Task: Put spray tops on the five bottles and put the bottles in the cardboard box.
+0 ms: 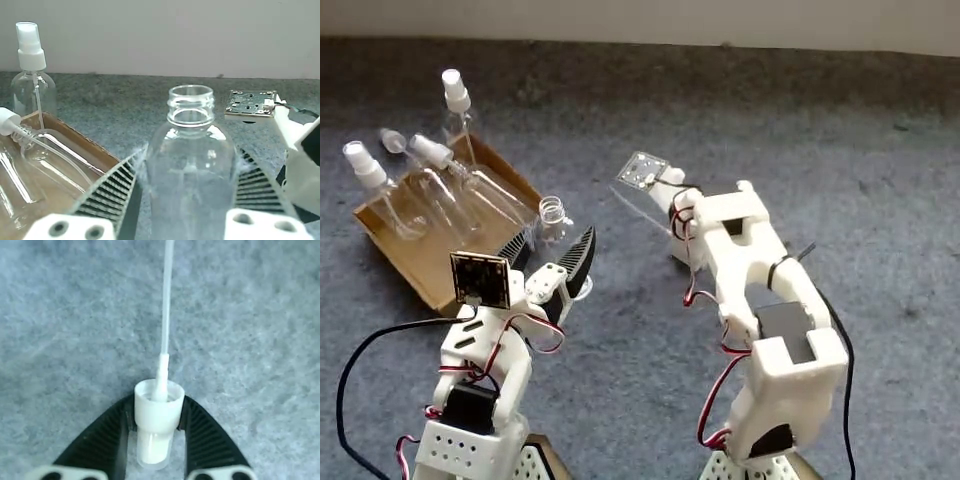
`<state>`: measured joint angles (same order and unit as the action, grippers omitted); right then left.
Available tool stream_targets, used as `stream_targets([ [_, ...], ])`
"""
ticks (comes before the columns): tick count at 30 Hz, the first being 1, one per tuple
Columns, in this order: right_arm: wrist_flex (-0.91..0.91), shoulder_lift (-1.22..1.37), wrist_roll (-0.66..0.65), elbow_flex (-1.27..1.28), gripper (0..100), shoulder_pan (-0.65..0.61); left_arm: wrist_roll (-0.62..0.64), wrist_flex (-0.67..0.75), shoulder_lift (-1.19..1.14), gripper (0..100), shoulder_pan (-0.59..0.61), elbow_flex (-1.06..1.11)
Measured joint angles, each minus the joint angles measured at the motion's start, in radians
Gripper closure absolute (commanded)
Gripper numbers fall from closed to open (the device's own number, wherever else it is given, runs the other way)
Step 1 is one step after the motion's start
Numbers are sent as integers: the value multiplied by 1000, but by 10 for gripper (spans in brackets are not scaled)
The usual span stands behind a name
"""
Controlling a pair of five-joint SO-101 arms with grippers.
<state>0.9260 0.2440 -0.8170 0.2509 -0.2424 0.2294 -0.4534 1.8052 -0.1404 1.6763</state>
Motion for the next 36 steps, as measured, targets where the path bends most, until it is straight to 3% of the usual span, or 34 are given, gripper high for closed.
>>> stream_targets([
  [11,61,-365,-23,127,971,91,0,-12,0,867,0,0],
  [23,63,-471,-575,376,971,163,0,-29,0,867,0,0],
  [28,28,-473,-641,400,967,163,0,-29,0,867,0,0],
  [33,-143,-473,-644,460,810,163,0,-29,0,867,0,0],
  [36,-169,-471,-644,483,768,163,0,-29,0,867,0,0],
])
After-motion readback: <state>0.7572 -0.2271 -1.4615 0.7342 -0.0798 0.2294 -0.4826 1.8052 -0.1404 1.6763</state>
